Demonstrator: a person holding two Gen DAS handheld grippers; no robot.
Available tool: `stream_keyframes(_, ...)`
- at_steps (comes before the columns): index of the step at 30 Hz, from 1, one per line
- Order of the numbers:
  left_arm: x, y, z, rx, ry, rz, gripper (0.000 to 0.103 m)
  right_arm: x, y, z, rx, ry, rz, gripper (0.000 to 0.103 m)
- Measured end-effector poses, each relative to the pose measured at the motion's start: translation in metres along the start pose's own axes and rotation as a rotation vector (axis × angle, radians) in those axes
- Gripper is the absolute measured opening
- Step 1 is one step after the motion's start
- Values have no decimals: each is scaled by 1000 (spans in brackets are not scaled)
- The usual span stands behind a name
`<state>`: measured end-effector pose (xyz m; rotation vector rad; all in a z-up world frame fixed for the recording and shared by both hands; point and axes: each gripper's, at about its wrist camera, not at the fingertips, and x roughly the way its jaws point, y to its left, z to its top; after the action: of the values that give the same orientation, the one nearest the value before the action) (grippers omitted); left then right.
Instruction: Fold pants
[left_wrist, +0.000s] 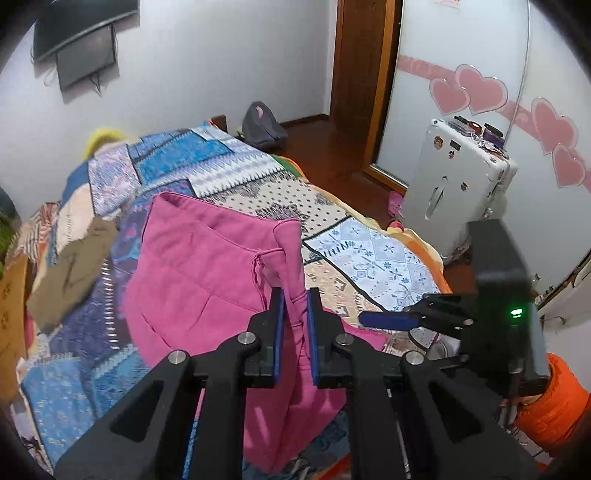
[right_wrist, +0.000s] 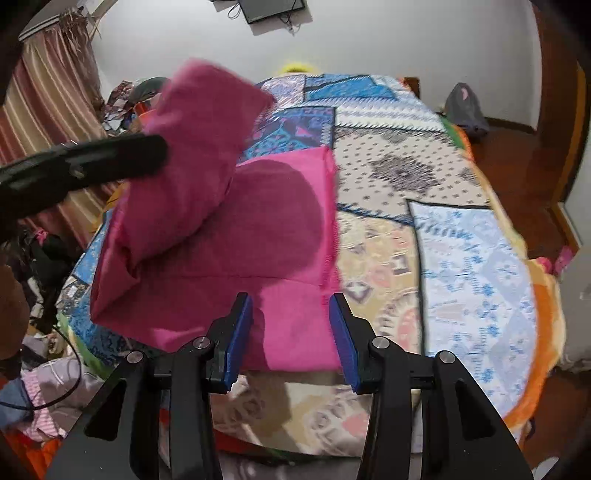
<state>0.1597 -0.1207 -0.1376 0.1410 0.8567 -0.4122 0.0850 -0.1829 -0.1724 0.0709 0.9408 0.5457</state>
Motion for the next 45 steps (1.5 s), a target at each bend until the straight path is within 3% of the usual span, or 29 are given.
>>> stream_keyframes(9,37,-12,-9,-13,113,-63,11,3,-16,-8,37,27,-13,40)
stream_keyframes(16,31,-14,-9,-27,117,-95,14,-9,-16,-8,41,8,-30,40)
stream_keyframes(18,23,-13,-7,-41,103,-108,25,-14,-18,-7,47,-3,-37,40)
stream_keyframes(21,11,-9,-5,-44,70,-80,42,-22,-20,-5,58,-21,-42,40)
stream_keyframes(23,3,-2,-5,-42,54,-57,45,-28,-19,-4,63,-37,-37,40)
stream_keyframes(28,-7,30,-12,-45,51,47,46,-33,-5,0,40,-55,10,40)
stream_keyframes(35,-2,105,-18,-132,70,174,52,-28,14,8,35,-82,31,44)
stream_keyframes(41,23,149,-18,-185,112,198,53,-9,19,16,61,-60,40,45)
stream_keyframes(45,46,164,-15,-190,137,193,53,16,16,17,44,-2,-1,45)
